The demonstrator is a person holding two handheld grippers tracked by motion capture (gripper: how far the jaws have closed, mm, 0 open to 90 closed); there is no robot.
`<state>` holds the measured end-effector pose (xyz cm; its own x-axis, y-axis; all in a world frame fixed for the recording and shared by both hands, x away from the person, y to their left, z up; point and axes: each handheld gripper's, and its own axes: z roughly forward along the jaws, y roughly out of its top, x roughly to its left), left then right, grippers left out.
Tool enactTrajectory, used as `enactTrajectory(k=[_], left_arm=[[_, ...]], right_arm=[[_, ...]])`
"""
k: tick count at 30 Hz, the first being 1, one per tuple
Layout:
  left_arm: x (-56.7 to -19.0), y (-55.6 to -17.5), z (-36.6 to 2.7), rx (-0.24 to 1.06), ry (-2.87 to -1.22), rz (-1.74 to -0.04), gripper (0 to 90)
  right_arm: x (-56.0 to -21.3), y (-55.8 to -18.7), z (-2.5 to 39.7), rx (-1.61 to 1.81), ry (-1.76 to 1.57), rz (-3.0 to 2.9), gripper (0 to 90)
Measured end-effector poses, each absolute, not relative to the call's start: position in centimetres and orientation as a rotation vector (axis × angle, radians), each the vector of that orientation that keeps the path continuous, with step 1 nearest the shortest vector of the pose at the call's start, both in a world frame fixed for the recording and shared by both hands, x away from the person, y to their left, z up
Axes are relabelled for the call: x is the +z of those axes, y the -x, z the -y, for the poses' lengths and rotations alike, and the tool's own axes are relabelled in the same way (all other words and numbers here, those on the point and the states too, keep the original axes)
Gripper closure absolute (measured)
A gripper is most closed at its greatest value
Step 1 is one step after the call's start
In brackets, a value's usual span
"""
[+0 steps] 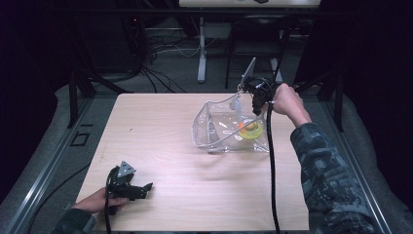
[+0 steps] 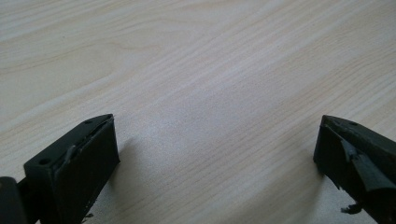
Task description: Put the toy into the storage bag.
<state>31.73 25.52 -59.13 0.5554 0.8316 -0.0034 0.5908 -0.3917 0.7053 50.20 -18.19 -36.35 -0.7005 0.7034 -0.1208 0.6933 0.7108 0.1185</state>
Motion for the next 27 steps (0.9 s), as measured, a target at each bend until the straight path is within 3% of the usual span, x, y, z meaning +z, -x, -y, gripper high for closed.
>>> enactTrajectory(k=[13,20,23,27], left_arm=[[-59.1,-31.7,-25.5,0.463,-2.122,-1.138,0.0],[-59.1,-31.7,-25.5,0.463,-2.122,-1.139,0.0],[-59.1,-31.7,-25.5,0.463,-2.122,-1.138,0.0],[-59.1,-31.7,-25.5,0.465,-2.124,-1.137,0.0]], right_arm=[[-37.3,-50.5,17.8,0.053,-1.146,-2.777,89.7],[-36.8,-50.2,17.9,0.065,-1.135,-2.771,86.2],[-36.3,-49.9,17.9,0.1,-1.117,-2.762,82.9],[-34.8,-49.1,17.9,0.168,-1.103,-2.747,70.5]])
